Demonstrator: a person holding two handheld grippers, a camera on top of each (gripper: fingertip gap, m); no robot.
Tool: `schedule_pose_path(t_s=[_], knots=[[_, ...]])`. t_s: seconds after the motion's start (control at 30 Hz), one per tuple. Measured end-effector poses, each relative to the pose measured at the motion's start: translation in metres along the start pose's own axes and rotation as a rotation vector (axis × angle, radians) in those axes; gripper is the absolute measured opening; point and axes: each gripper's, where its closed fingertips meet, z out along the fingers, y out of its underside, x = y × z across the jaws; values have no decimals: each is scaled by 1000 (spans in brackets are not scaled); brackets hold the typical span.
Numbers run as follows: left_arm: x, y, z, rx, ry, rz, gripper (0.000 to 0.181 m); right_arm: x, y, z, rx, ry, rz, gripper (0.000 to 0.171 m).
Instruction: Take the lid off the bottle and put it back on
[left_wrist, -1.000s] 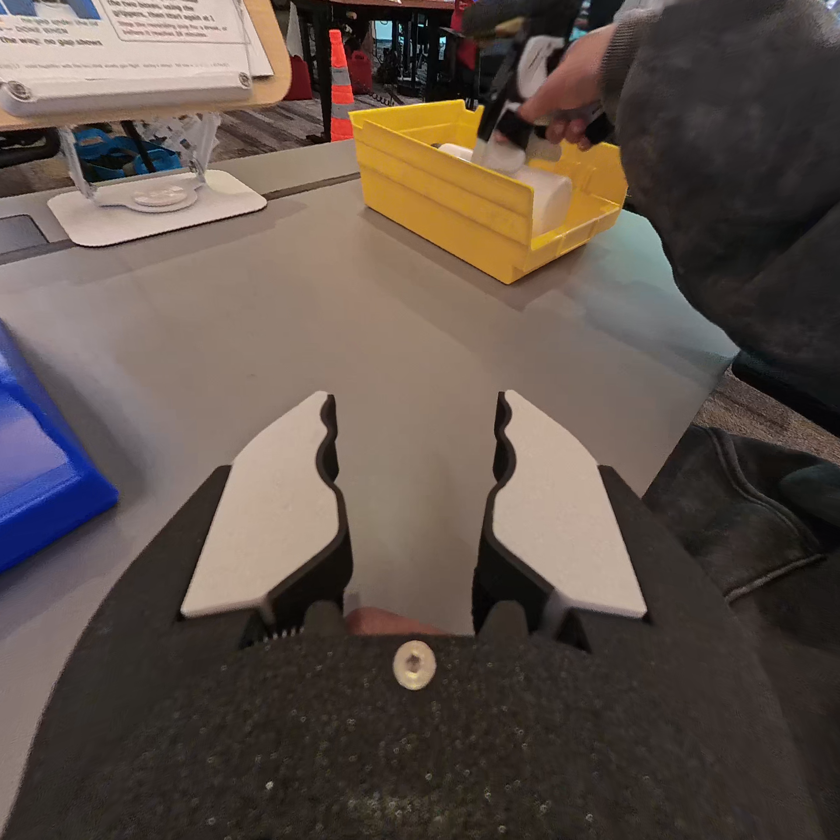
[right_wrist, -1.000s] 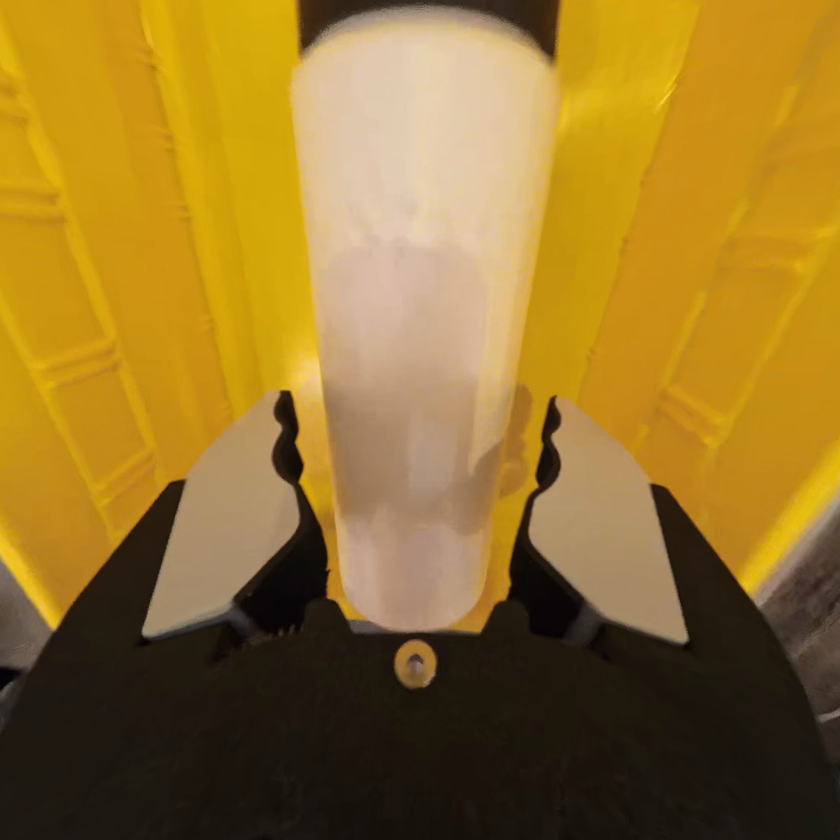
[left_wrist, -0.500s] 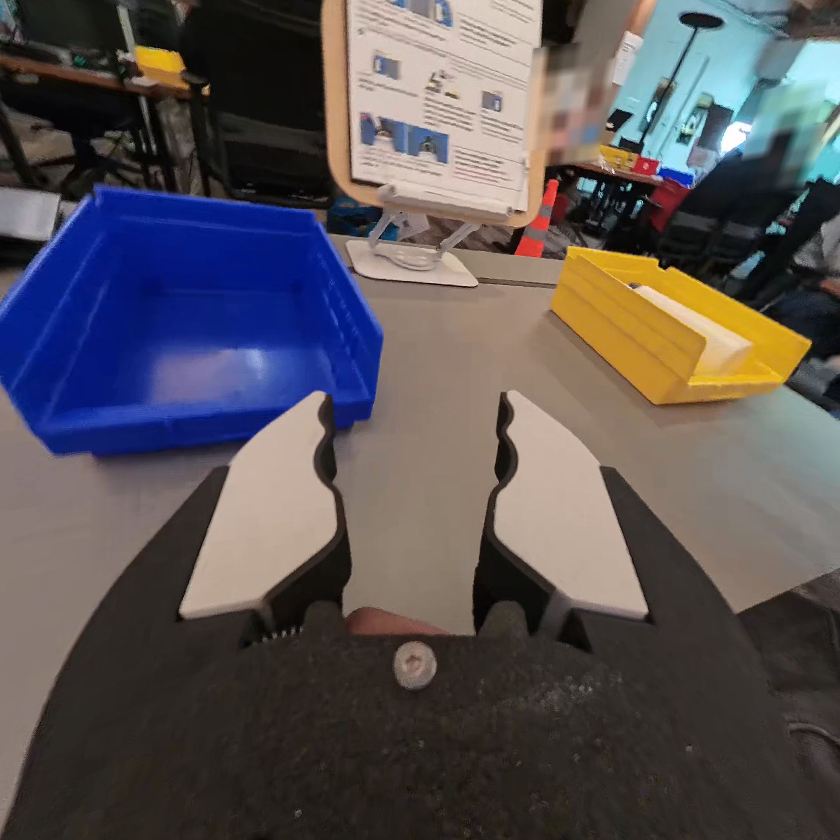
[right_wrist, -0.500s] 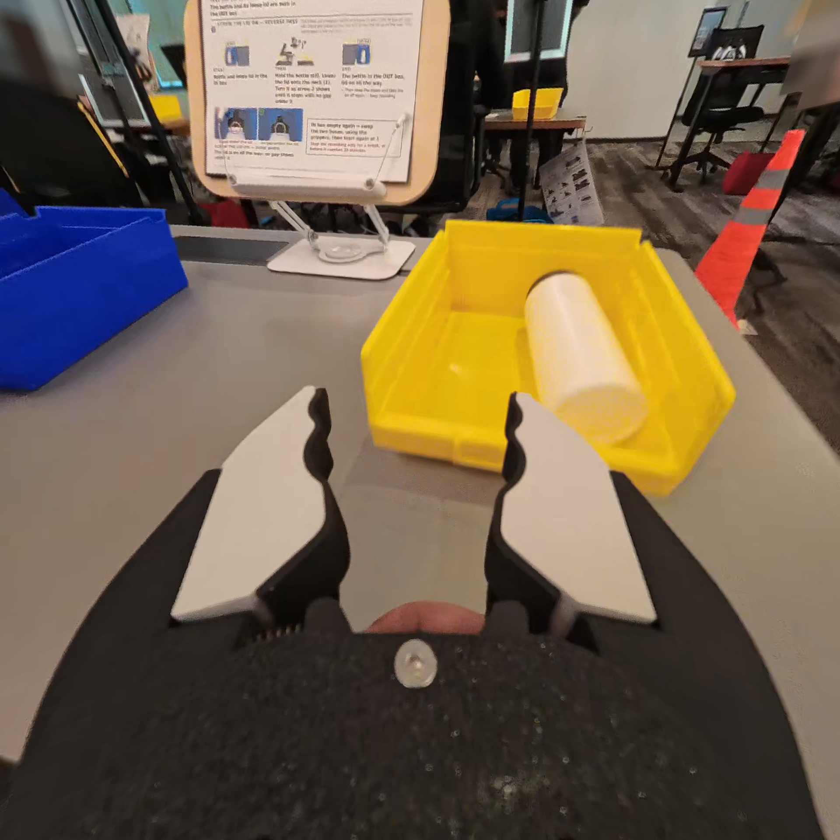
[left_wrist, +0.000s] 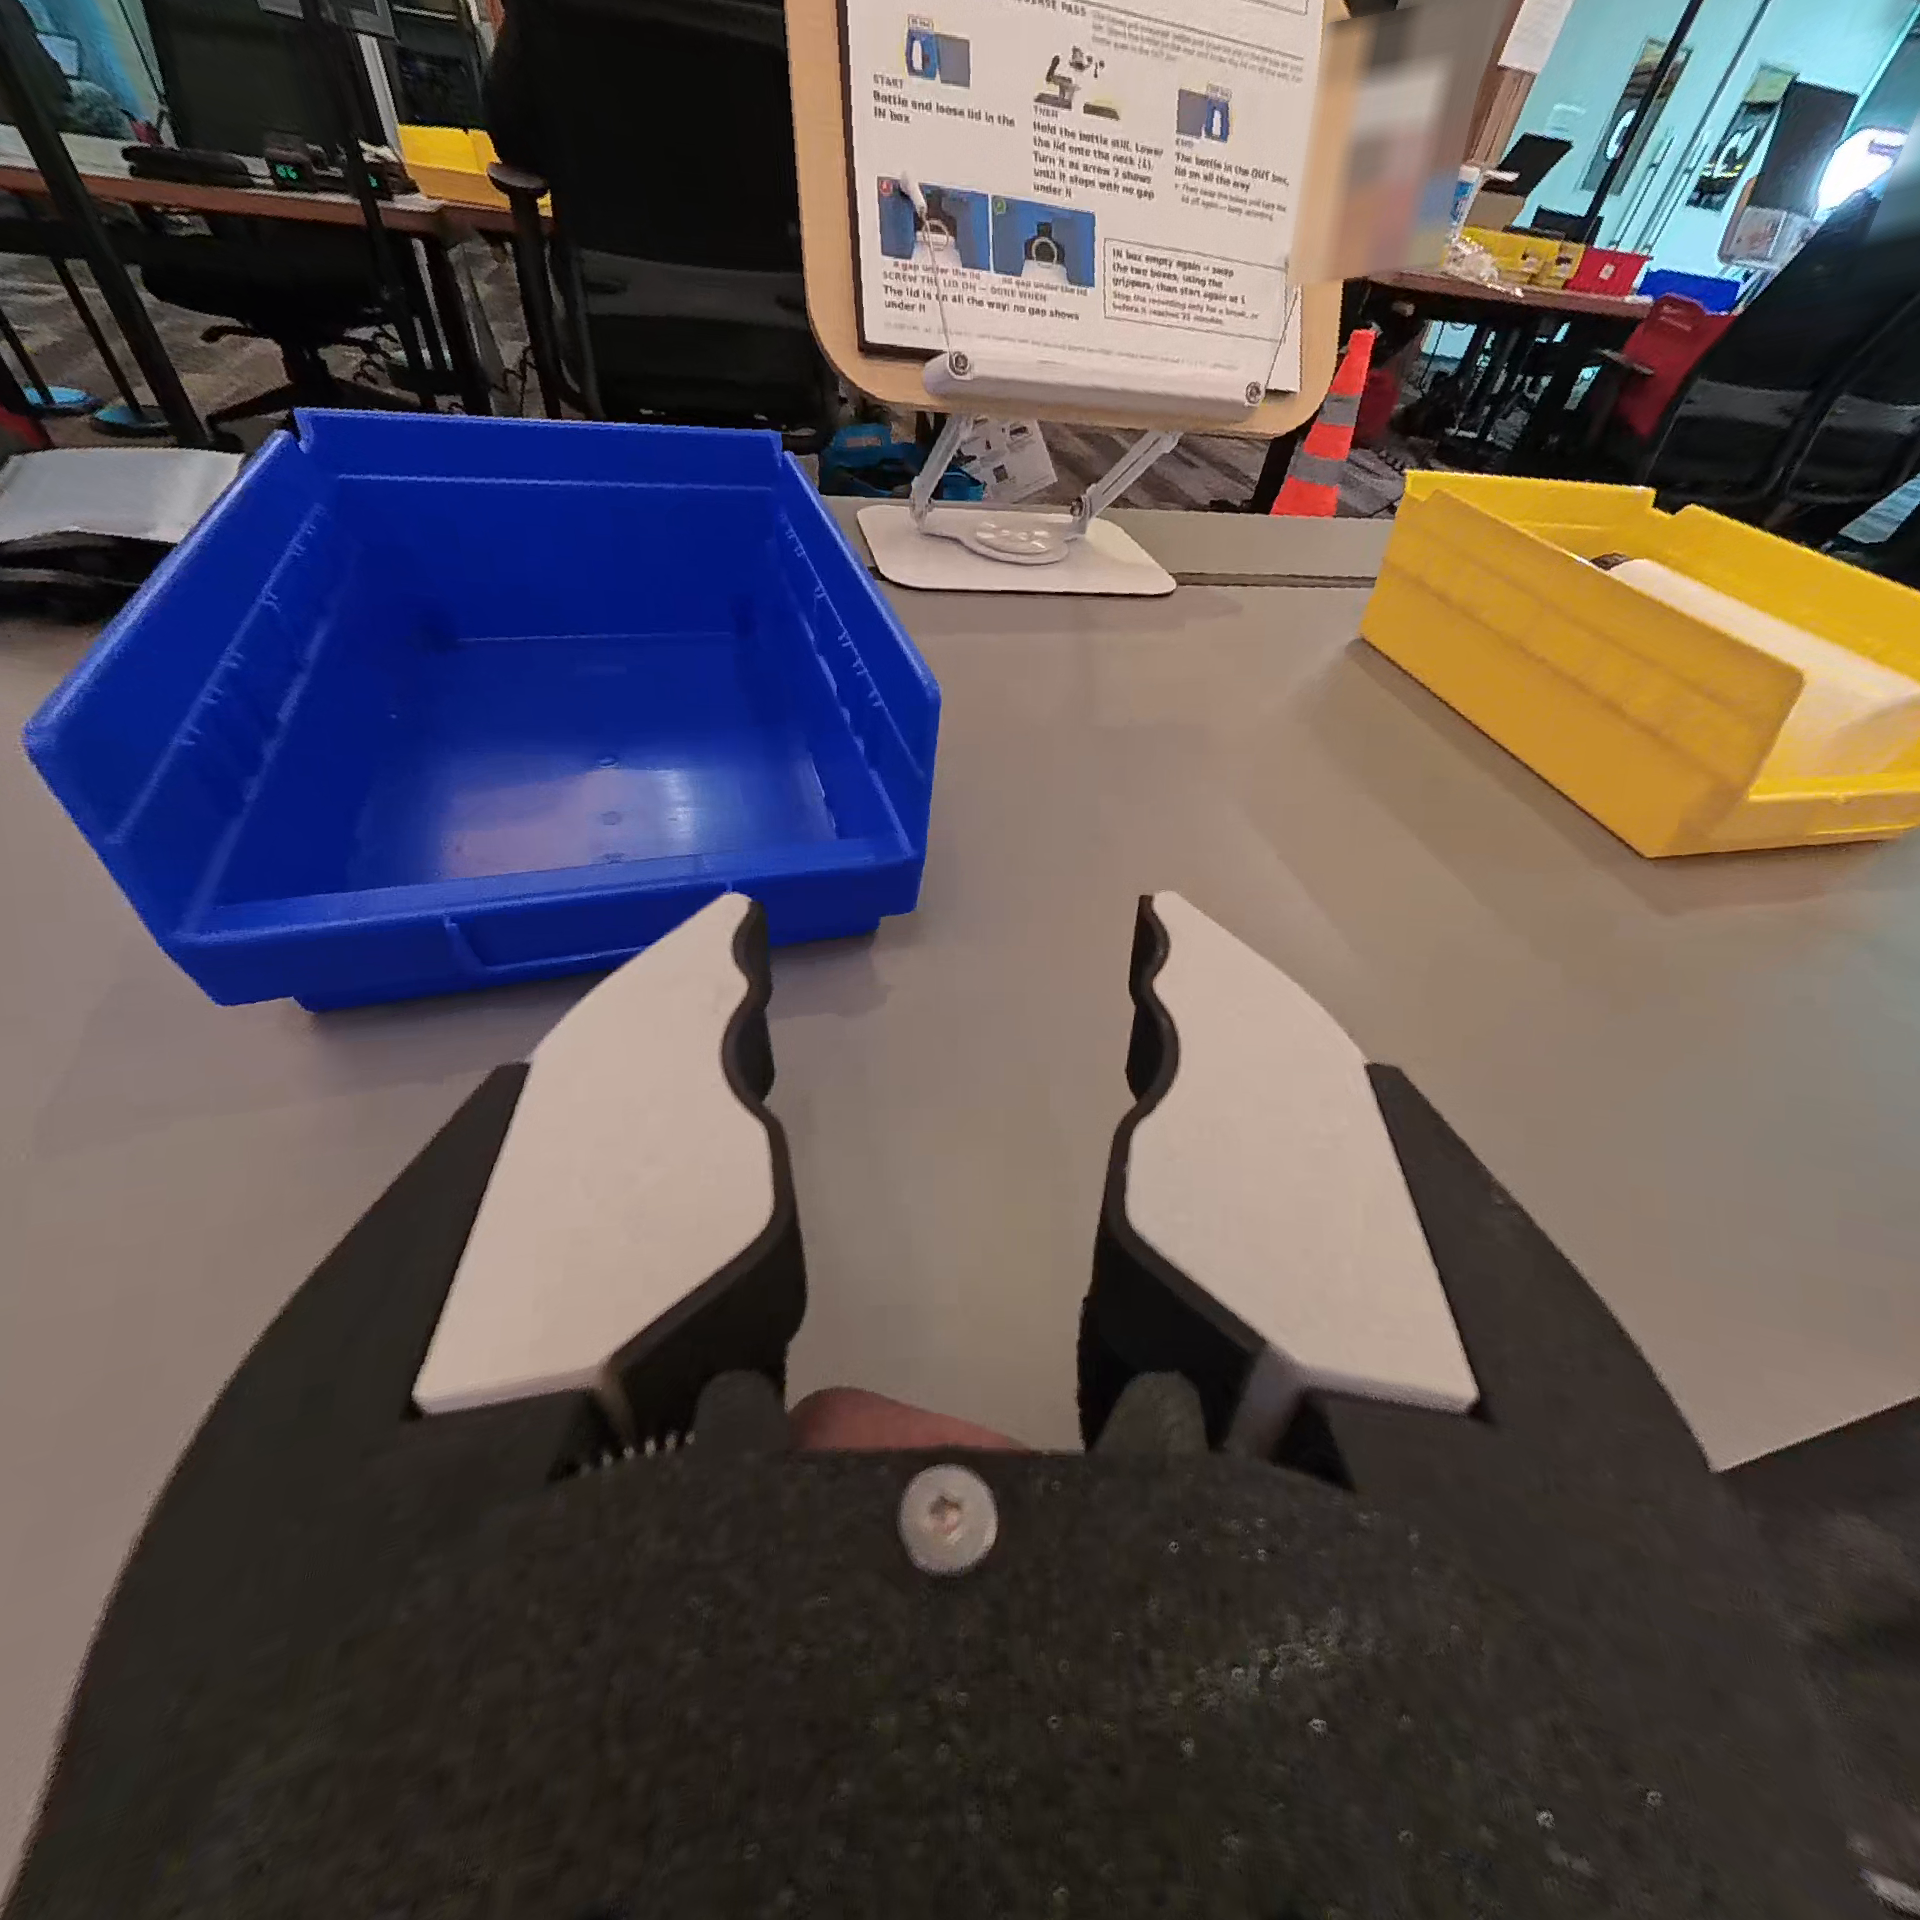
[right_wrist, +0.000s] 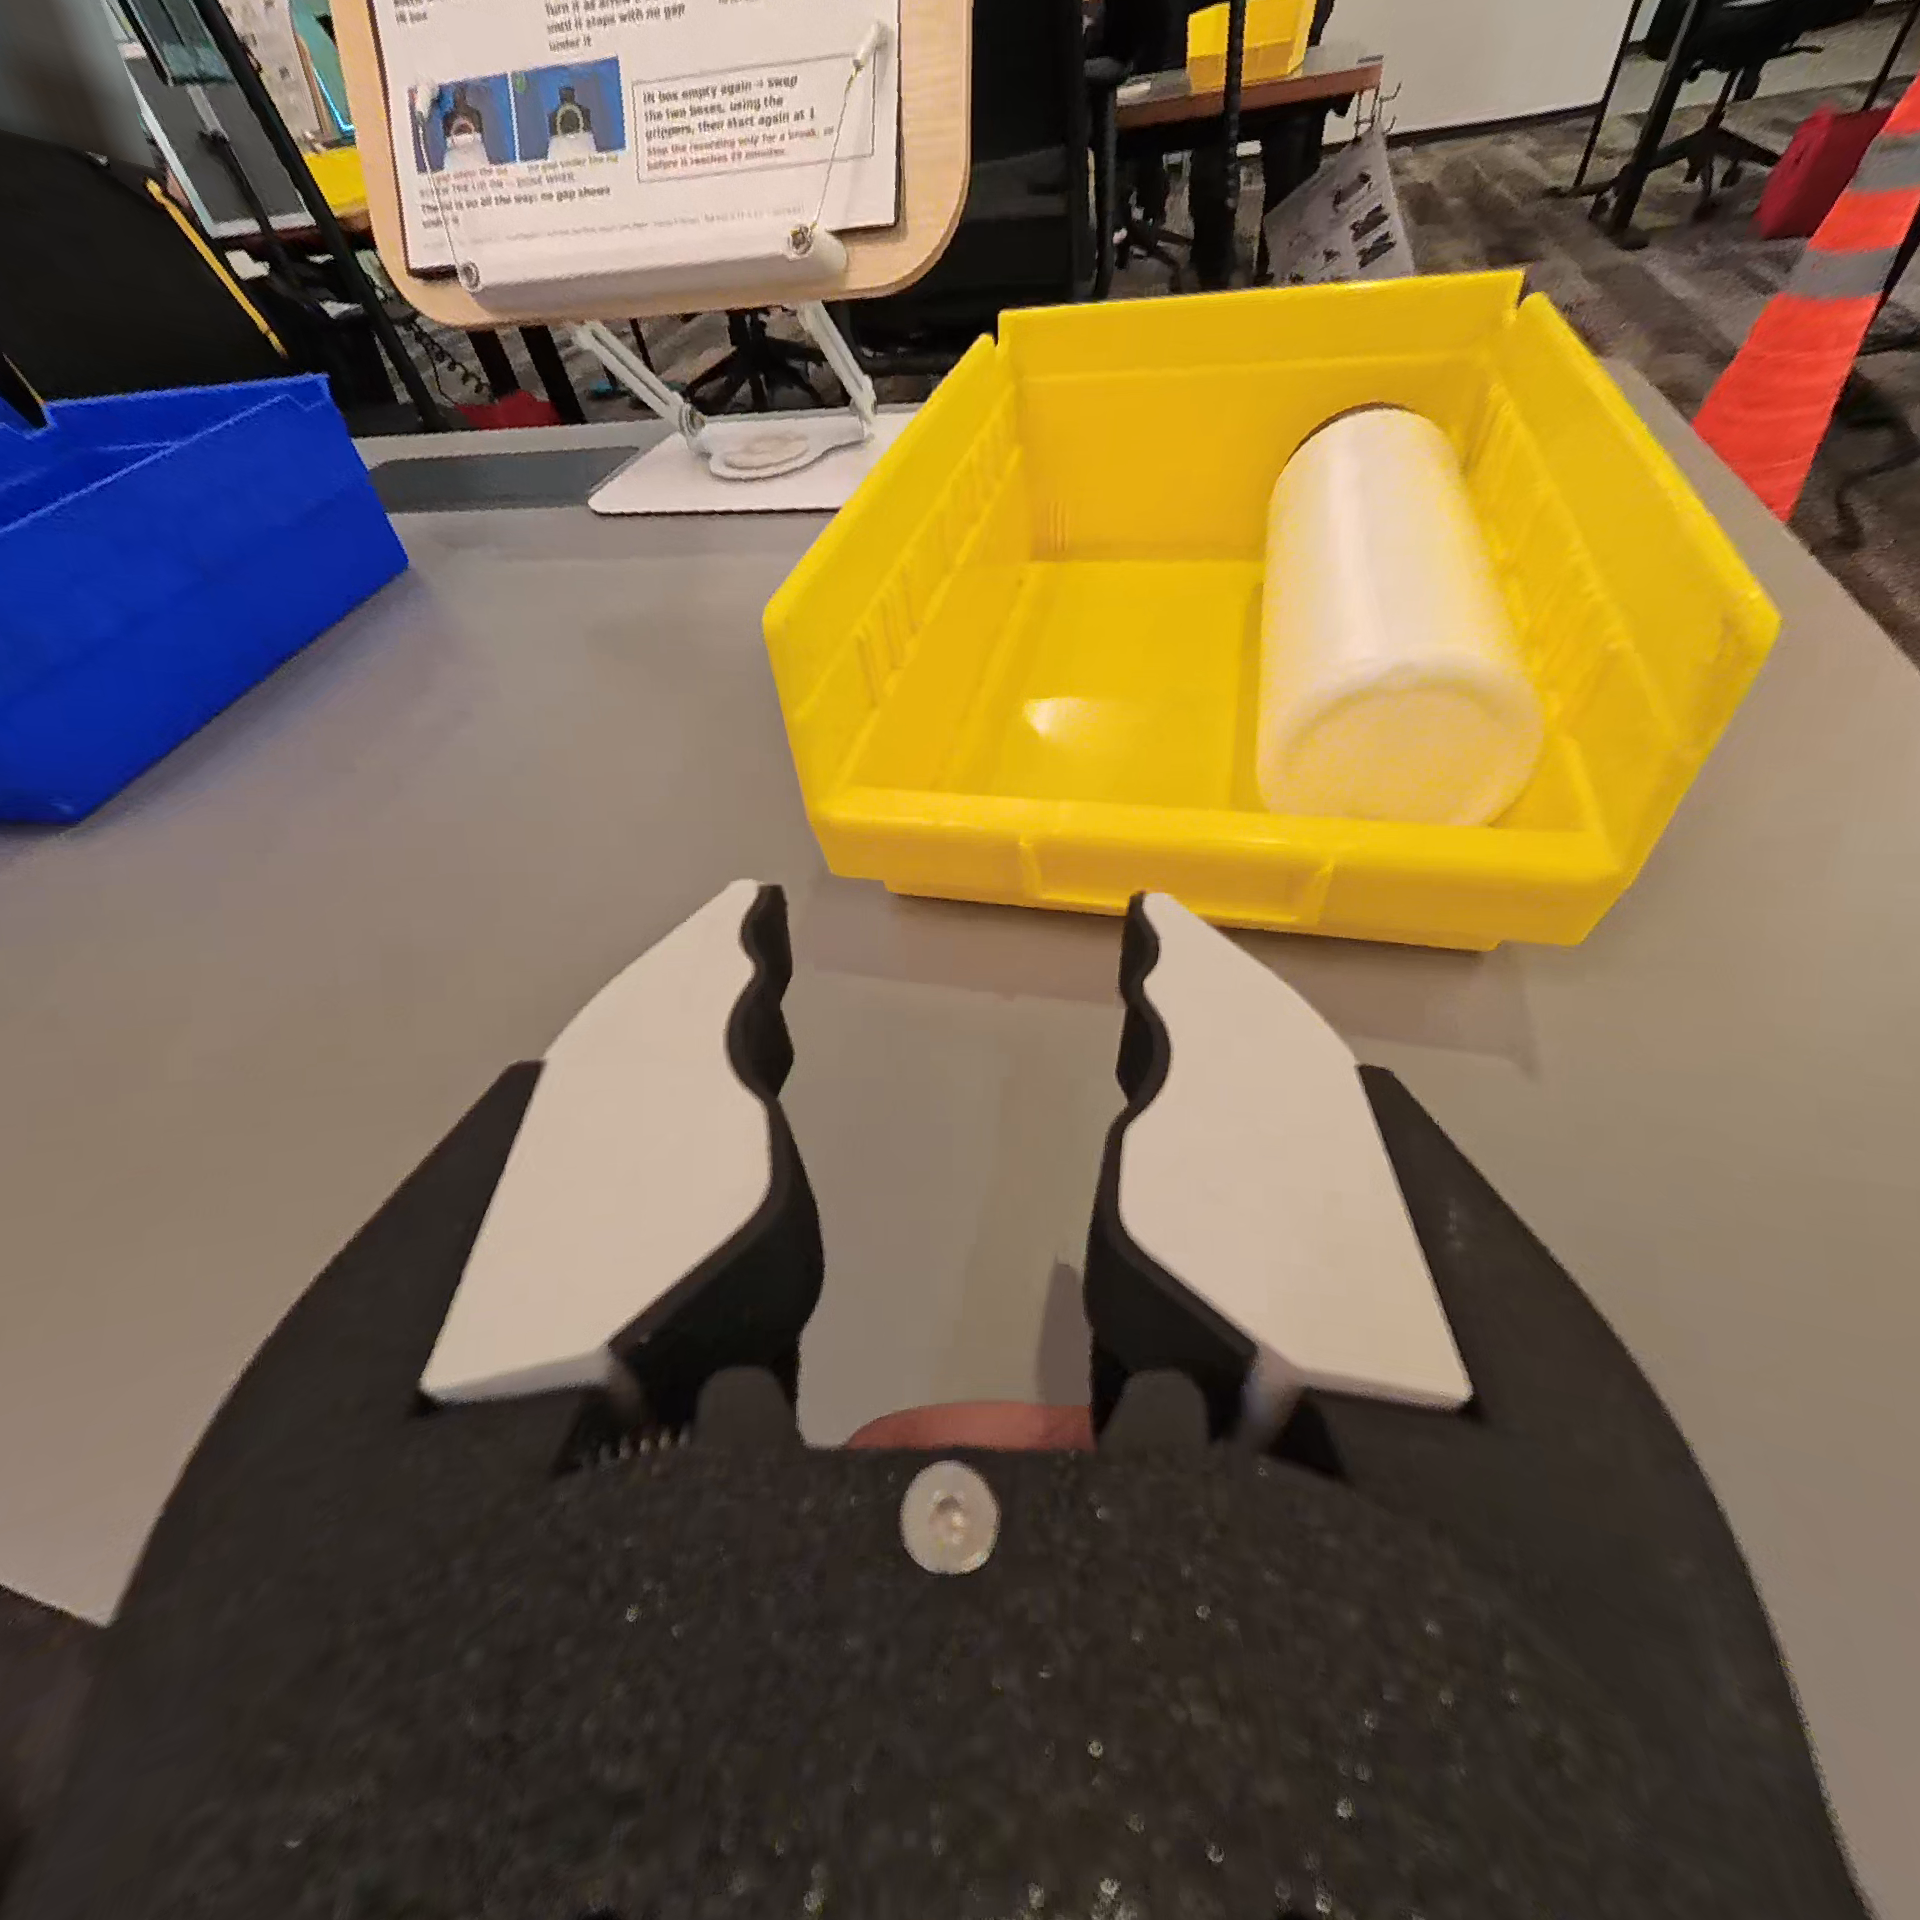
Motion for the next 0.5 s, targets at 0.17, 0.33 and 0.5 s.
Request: schedule_pose_path(t_s=[0.17, 0.33, 0.5], knots=[[0, 0, 1, -7, 14, -21, 66, -1, 4, 5, -27, -5, -4, 61], [6, 1, -2, -12, 30, -10, 67, -2, 3, 7, -19, 14, -42, 66], [14, 4, 5, -15, 46, 33, 67, -37, 12, 39, -94, -75, -76, 80]])
